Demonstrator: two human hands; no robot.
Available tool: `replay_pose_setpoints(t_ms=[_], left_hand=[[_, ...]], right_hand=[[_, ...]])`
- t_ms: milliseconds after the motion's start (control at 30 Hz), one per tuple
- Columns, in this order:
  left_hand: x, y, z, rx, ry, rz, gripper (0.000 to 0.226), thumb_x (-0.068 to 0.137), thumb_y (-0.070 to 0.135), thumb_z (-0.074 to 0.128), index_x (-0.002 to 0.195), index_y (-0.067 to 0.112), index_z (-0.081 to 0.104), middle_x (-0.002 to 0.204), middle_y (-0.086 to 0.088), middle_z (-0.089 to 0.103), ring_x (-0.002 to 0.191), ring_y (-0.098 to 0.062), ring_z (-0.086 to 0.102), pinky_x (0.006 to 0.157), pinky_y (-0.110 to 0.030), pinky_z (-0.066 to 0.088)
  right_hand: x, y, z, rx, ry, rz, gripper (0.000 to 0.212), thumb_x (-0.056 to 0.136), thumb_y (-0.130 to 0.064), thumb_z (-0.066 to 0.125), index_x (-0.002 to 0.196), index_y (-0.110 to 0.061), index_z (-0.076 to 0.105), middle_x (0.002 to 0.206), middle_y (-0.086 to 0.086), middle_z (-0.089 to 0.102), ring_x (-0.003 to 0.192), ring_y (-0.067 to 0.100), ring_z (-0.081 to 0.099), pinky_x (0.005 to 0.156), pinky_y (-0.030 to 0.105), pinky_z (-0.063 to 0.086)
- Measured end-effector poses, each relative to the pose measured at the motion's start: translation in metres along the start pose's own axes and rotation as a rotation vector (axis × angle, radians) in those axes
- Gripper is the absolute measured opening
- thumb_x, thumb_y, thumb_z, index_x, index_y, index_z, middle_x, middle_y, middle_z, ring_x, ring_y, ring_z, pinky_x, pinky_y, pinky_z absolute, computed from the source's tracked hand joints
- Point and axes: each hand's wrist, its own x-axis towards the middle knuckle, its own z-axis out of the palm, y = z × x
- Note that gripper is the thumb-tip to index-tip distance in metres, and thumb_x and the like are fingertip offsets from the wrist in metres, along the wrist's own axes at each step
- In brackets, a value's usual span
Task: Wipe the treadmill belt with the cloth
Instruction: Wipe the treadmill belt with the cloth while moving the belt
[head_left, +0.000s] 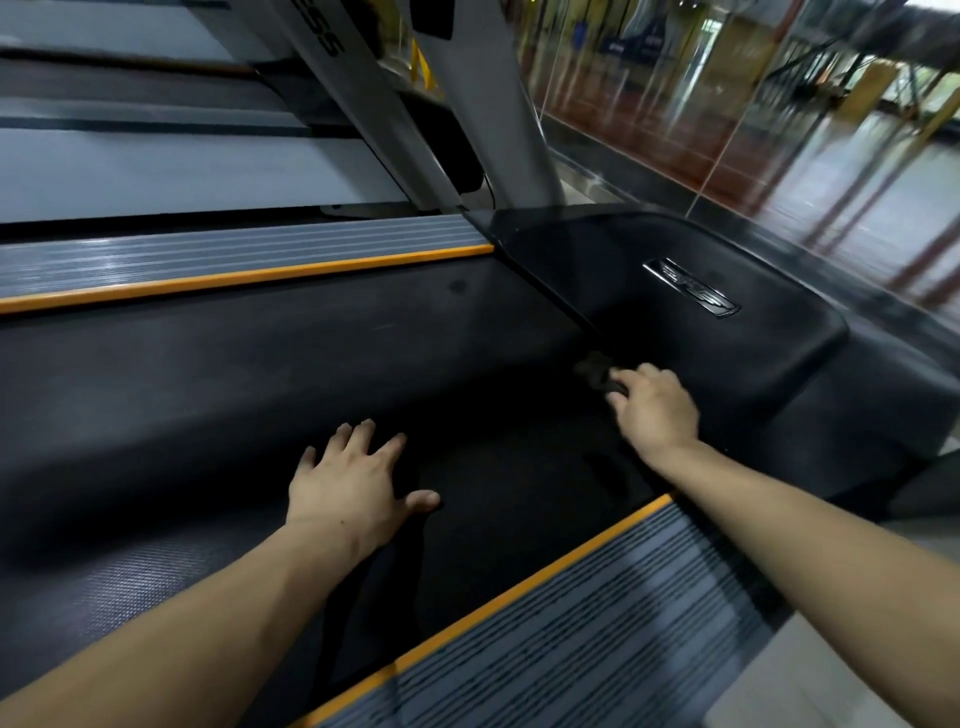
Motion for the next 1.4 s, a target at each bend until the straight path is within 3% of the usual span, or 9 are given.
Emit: replay_pose_setpoints(t_ms=[300,500,667,867,933,1067,1167,1267,1400], left_hand=[[0.001,-0.002,0.002,0.006,0.005,0.012,0.089,0.084,0.083,0.038,0.158,0.039,0.014,0.169,-0.003,0.004,0.155,-0.026,-0.002,0.124,-0.053,0.011],[0.003,-0.002,0.006,0.001,-0.005,0.001,0.089,0.084,0.083,0.038,0.158,0.039,0.014,0.169,-0.002,0.004,0.155,-0.026,-0.002,0.124,-0.054,0.011],[0.001,-0.004,0.002,0.000,0.000,0.013,0.088,0.086,0.082,0.037,0.158,0.038,0.014,0.169,-0.004,0.003,0.155,-0.027,-0.002,0.123,-0.055,0.011],[-0.020,0.000,0.010,-0.046,0.085,0.033,0.073,0.091,0.074,0.039,0.154,0.039,0.029,0.167,-0.001,0.015,0.154,-0.028,0.006,0.123,-0.049,0.017],[-0.028,0.000,0.010,-0.037,0.115,0.066,0.069,0.092,0.072,0.040,0.152,0.040,0.032,0.165,0.000,0.020,0.153,-0.026,0.010,0.123,-0.046,0.019],[-0.043,-0.002,0.013,-0.057,0.151,0.099,0.063,0.093,0.069,0.042,0.149,0.040,0.036,0.160,0.001,0.028,0.149,-0.023,0.019,0.119,-0.043,0.026],[-0.052,-0.012,0.015,-0.055,0.142,0.101,0.062,0.094,0.067,0.042,0.149,0.040,0.036,0.159,0.002,0.030,0.149,-0.023,0.021,0.118,-0.043,0.027],[-0.058,-0.026,0.012,-0.039,0.134,0.085,0.062,0.094,0.066,0.041,0.150,0.039,0.035,0.160,0.001,0.029,0.149,-0.023,0.021,0.118,-0.043,0.027],[-0.071,-0.036,0.016,-0.027,0.126,0.049,0.060,0.096,0.064,0.038,0.151,0.041,0.032,0.162,0.001,0.026,0.151,-0.024,0.018,0.119,-0.043,0.026]], right_hand=[[-0.034,0.030,-0.016,-0.099,-0.074,0.052,0.036,0.094,-0.043,0.057,0.128,-0.031,0.059,0.110,-0.002,0.061,0.104,0.024,0.059,0.076,0.037,0.052],[-0.027,-0.001,-0.013,-0.101,-0.100,0.183,0.032,0.091,-0.041,0.060,0.118,-0.024,0.065,0.108,0.009,0.061,0.100,0.033,0.062,0.081,0.037,0.049],[-0.083,-0.068,-0.024,0.032,-0.047,-0.084,0.029,0.084,-0.038,0.067,0.108,-0.023,0.069,0.095,0.008,0.063,0.087,0.032,0.065,0.073,0.036,0.052],[-0.114,-0.087,-0.033,0.139,-0.090,-0.299,0.035,0.089,-0.041,0.062,0.123,-0.032,0.060,0.104,-0.003,0.056,0.100,0.021,0.057,0.070,0.037,0.053],[-0.091,-0.057,-0.027,0.037,-0.062,-0.234,0.033,0.088,-0.041,0.061,0.121,-0.035,0.060,0.106,-0.002,0.056,0.100,0.023,0.058,0.071,0.035,0.052],[-0.041,-0.004,-0.024,-0.080,-0.165,0.182,0.032,0.095,-0.038,0.054,0.125,-0.030,0.055,0.116,0.007,0.053,0.107,0.031,0.054,0.078,0.038,0.048],[-0.054,-0.028,-0.019,-0.043,-0.142,0.250,0.033,0.095,-0.036,0.055,0.126,-0.027,0.056,0.116,0.011,0.054,0.106,0.033,0.055,0.082,0.039,0.049],[-0.096,-0.082,-0.024,0.097,-0.102,0.167,0.034,0.090,-0.038,0.061,0.123,-0.029,0.060,0.112,0.009,0.059,0.104,0.032,0.058,0.086,0.038,0.048],[-0.154,-0.146,-0.036,0.227,-0.161,-0.161,0.035,0.089,-0.040,0.062,0.123,-0.032,0.059,0.107,0.004,0.056,0.102,0.026,0.055,0.085,0.038,0.049]])
